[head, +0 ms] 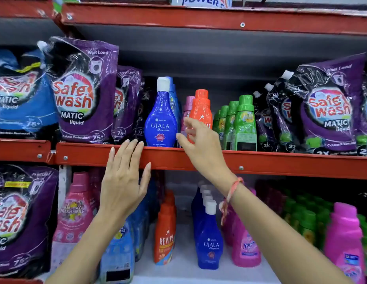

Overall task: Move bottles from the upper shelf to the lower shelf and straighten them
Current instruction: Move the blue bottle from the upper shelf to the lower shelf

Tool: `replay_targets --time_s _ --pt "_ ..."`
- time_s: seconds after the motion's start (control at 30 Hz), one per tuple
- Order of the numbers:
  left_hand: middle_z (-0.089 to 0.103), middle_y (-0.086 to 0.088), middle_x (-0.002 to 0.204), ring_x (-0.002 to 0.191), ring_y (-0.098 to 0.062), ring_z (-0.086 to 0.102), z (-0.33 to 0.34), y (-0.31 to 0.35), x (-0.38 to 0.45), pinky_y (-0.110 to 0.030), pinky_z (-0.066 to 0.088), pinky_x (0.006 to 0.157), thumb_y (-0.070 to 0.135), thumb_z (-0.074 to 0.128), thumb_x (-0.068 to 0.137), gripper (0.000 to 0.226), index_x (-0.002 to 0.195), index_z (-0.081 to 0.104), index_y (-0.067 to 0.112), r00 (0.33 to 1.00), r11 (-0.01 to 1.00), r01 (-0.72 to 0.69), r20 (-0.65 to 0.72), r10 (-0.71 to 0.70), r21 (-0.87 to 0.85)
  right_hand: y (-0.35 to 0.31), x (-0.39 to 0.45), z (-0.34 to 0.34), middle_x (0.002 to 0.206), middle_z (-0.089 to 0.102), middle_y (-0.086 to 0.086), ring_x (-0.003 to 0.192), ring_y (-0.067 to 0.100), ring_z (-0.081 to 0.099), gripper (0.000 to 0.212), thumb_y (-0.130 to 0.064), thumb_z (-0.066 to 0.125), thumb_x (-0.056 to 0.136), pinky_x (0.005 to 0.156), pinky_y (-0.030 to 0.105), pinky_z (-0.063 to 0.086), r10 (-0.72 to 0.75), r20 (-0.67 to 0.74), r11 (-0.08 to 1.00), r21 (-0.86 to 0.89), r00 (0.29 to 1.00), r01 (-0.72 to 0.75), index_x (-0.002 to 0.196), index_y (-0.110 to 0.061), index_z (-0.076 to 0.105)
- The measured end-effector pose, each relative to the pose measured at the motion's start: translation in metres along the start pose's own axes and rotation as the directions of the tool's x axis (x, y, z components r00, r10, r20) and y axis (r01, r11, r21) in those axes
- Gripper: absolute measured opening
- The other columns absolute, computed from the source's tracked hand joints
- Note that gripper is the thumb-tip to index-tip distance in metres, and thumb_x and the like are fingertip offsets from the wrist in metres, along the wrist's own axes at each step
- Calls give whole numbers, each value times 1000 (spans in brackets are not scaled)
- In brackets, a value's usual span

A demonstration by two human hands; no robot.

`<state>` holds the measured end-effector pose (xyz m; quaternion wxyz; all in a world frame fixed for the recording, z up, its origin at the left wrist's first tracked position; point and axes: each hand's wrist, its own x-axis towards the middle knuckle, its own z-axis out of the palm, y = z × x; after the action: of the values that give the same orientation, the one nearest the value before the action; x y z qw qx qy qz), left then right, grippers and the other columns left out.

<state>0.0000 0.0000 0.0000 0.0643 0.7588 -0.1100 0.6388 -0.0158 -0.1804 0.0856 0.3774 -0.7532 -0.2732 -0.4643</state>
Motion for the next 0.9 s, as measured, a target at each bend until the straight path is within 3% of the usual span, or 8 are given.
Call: replay_targets --time_s 0.13,0.27,0.43,0.57,0.63,0.7,0.83,0.9 --pt "55 -17 132 128 -34 47 0 -6 1 -51 28 113 30 42 97 48 135 49 1 998 999 -36 -47 35 -30 -10 23 21 119 65 16 109 32 62 35 -25 60 91 95 49 50 54 130 998 -52 990 -47 119 -5 54" --pt "56 -18 131 126 -35 48 3 -12 2 -52 29 112 28 44 97 47 135 49 1 994 997 -80 -80 78 -21 -12 32 34 135 52 17 123 31 50 58 -29 62 91 99 36 40 105 177 991 -99 979 -89 137 -4 38" --pt "47 -15 143 138 -29 36 10 -15 -3 -52 24 114 29 44 97 52 143 41 4 995 996 -75 -69 72 -51 -7 38 36 123 54 13 112 26 52 57 -43 73 80 84 29 37 118 123 988 -116 985 -104 120 -7 53" --pt "35 -11 153 145 -24 22 14 -15 -7 -54 20 115 31 43 96 58 147 32 6 998 997 -64 -29 63 -47 -8 40 33 123 57 11 114 24 55 60 -43 77 76 91 32 45 127 96 990 -70 987 -120 120 -8 55" --pt "32 -10 155 146 -23 20 12 -14 -7 -54 19 116 32 42 97 59 148 31 6 998 996 -59 -11 59 -60 -9 37 32 123 61 10 114 25 59 63 -40 78 75 97 40 50 142 64 990 7 988 -143 123 -7 53" --pt "30 -9 156 147 -22 18 10 -13 -7 -53 18 116 33 40 97 59 149 29 6 998 996 -57 -1 57 -69 -11 34 30 121 65 9 110 24 63 63 -37 78 76 93 43 53 154 19 984 82 988 -155 125 -8 51" --pt "27 -8 158 147 -20 16 6 -7 -9 -51 17 118 35 39 98 61 149 27 5 1000 993 -28 -8 27 -114 -20 27 11 105 62 -5 85 1 59 53 -29 78 78 75 15 51 138 -84 974 193 987 -119 121 -11 51" --pt "27 -9 158 147 -19 16 3 0 -13 -51 18 117 34 40 98 60 149 27 4 1000 991 -26 -12 25 -132 -25 24 -2 97 58 -13 80 -3 56 51 -29 79 77 70 11 48 136 -145 968 228 980 -100 117 -13 52"
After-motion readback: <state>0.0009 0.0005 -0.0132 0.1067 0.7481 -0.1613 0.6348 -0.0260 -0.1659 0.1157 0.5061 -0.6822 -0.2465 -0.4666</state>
